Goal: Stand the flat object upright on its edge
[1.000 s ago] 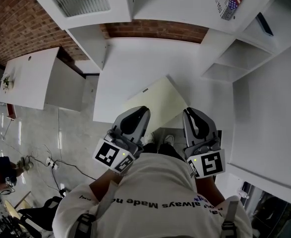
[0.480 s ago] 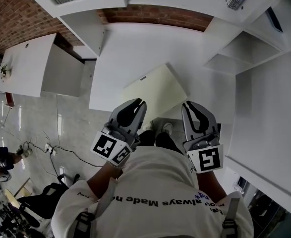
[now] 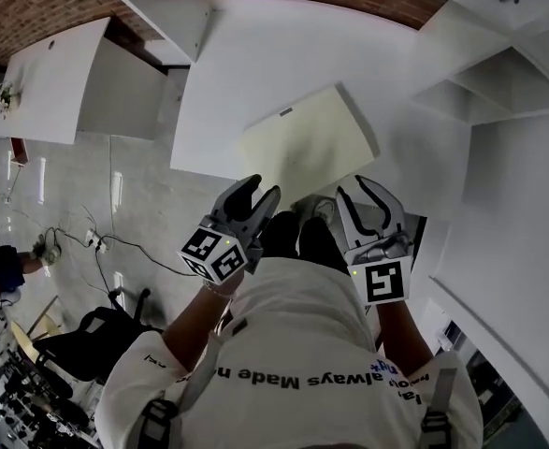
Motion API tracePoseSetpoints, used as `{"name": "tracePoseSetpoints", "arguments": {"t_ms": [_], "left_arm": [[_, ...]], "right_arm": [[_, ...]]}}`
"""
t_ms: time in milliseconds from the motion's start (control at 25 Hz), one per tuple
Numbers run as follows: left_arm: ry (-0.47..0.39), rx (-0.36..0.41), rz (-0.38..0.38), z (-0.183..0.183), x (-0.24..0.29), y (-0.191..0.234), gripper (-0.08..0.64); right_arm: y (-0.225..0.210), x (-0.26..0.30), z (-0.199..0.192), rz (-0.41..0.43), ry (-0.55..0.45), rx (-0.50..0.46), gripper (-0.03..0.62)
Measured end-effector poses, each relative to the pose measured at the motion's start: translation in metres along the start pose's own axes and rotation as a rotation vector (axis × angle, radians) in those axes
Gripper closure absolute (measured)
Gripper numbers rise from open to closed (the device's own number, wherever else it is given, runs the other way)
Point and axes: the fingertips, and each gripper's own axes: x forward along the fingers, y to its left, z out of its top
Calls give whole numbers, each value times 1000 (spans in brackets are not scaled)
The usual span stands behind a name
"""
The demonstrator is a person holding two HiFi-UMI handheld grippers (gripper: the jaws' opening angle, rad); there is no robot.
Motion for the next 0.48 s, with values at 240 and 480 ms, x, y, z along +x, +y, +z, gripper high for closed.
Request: {"name": "tracePoseSetpoints", "arguments": {"t_ms": [240, 480], "left_arm": [[89, -153, 39, -59, -5, 34, 337], [131, -337, 48, -113, -5, 70, 271]], "right_arm": [[24, 19, -35, 52, 65, -51, 423], [43, 39, -72, 91, 86, -132, 349]]}}
